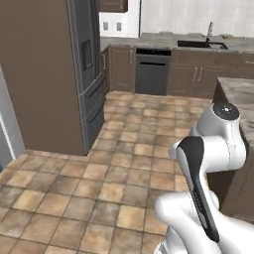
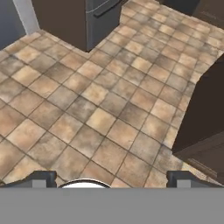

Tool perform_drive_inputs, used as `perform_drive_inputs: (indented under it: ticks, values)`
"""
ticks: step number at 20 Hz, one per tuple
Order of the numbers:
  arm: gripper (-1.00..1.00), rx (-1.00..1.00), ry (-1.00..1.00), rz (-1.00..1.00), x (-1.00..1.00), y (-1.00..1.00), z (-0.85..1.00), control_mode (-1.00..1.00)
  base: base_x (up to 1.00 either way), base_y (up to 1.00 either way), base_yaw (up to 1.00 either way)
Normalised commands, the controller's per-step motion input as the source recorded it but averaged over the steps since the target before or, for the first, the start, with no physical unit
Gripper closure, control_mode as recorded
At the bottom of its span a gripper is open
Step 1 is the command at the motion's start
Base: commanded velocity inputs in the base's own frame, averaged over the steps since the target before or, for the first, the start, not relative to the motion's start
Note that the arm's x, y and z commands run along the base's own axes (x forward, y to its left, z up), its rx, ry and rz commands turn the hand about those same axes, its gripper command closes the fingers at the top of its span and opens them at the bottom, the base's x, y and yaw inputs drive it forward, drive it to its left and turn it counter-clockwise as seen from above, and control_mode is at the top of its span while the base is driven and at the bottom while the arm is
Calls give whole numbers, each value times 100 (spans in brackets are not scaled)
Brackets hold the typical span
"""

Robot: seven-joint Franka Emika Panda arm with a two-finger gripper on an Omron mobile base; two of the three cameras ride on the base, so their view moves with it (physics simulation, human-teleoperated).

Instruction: Pick up the metallic utensils from the counter and place them in the open drawer. Make sure not to pick up any wooden utensils.

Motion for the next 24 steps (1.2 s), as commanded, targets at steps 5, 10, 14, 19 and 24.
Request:
perform_drive_inputs:
  ticks: [5, 10, 14, 19, 24]
  values:
    - [-100, 0, 0, 0, 0, 0, 0, 100, 14, -63, -68]
    - [-100, 0, 0, 0, 0, 0, 0, 100, 100, 49, -28]
    - [-100, 0, 0, 0, 0, 0, 0, 100, 100, 60, -18]
    - [-100, 0, 0, 0, 0, 0, 0, 100, 100, 62, -23]
    - [-100, 0, 0, 0, 0, 0, 0, 100, 100, 34, -23]
